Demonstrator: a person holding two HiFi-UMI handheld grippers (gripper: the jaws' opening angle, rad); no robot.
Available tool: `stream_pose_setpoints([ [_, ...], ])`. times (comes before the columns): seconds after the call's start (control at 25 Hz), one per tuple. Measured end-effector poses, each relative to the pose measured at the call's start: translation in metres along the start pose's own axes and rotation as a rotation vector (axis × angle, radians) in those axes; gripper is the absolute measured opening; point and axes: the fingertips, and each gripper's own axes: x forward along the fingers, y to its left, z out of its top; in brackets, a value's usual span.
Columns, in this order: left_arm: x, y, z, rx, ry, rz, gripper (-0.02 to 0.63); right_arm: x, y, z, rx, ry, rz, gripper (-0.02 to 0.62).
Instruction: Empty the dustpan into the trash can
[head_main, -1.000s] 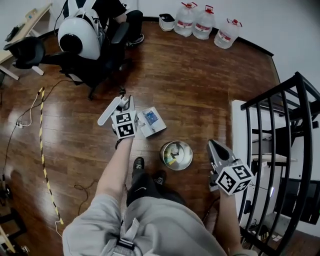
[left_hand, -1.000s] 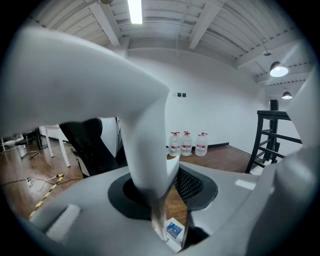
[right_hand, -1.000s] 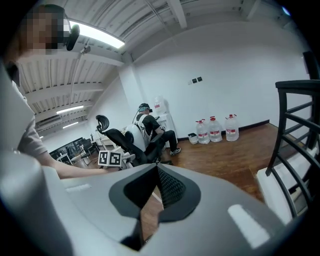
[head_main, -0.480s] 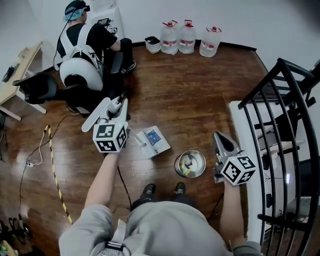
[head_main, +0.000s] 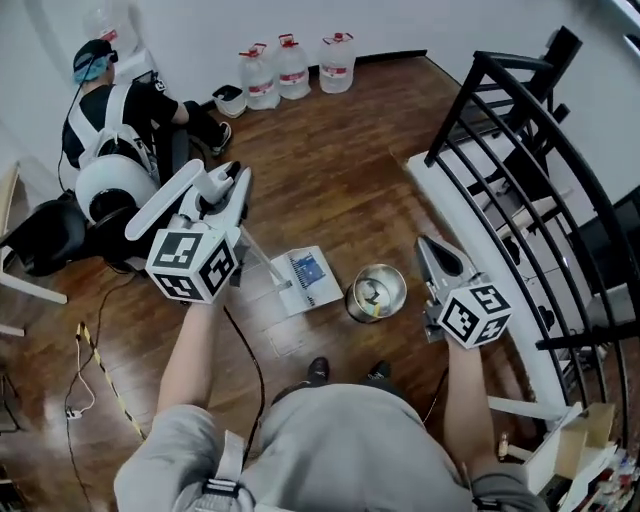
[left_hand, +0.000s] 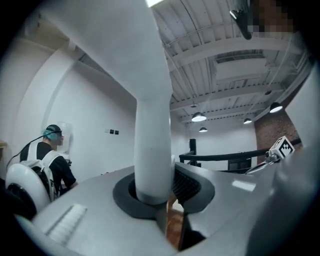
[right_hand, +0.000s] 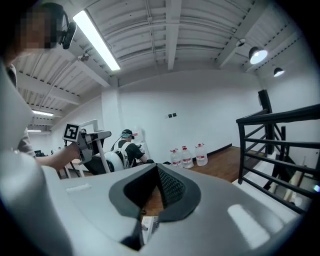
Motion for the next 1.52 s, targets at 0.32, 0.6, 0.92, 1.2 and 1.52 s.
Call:
stream_pose_setpoints([
  [0.32, 0.028, -0.071, 0.015, -0.016, -0.023, -0.177, 0.071, -0.073, -0.032, 0.019, -0.007, -0.076, -0.153, 0.000],
  [0.6, 0.065, -0.121, -0.016, -0.017, -0.008, -0.232, 0.071, -0.123, -0.048, 0.002, 0.020, -0.079, -0.243, 0.000],
  [0.92, 0.105, -0.188, -0.054, 0.008, 0.081, -0.333, 0.071, -0.168, -0.075, -0.013, 0.065, -0.095, -0.328, 0.000],
  [1.2, 0.138, -0.245, -0.051, 0.055, 0.099, -0.382, 0.071, -0.195, -0.097, -0.025, 0.110, -0.089, -0.373, 0.000],
  [1.52, 0.206, -0.356, -0.070, 0.176, 0.172, -0.474, 0.069, -0.220, -0.175, -0.029, 0.144, -0.126, -0.382, 0.000],
])
